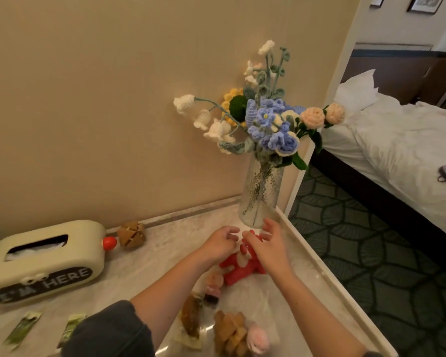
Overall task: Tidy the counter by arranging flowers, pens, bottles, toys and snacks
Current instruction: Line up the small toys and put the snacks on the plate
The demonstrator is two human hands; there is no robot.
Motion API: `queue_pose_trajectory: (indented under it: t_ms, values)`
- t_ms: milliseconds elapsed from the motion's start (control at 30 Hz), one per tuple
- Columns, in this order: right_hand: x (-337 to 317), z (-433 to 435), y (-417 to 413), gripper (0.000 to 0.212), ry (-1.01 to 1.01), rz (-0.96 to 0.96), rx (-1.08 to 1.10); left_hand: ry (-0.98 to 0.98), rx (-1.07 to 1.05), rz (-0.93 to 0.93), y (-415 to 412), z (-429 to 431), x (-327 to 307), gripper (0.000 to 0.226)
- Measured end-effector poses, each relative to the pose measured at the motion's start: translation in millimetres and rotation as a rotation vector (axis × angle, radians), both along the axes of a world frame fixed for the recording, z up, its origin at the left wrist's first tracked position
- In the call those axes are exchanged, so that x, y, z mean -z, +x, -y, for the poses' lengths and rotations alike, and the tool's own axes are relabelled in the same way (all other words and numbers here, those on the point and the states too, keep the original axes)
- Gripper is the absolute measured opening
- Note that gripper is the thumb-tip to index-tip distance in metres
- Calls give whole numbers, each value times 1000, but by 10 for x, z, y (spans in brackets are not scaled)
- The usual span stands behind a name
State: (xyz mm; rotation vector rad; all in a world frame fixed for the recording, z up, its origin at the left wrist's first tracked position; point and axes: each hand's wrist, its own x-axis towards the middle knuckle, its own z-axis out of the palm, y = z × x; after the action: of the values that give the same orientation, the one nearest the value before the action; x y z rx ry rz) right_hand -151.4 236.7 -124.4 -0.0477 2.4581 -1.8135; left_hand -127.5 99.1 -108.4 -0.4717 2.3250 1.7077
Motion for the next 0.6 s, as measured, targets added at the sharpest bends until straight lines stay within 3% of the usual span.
queue_pose_trajectory:
  t_ms: [233, 367, 600]
  values:
    - [75, -109, 219, 59, 389, -170, -84, 106, -30, 62, 175, -75, 101, 43]
    - [12, -91, 195, 65, 531, -235, -159, 159, -54, 82, 293, -39, 141, 40]
    - [-239, 273, 7, 63, 526, -279, -369, 130, -116, -55, 407, 218, 23, 33]
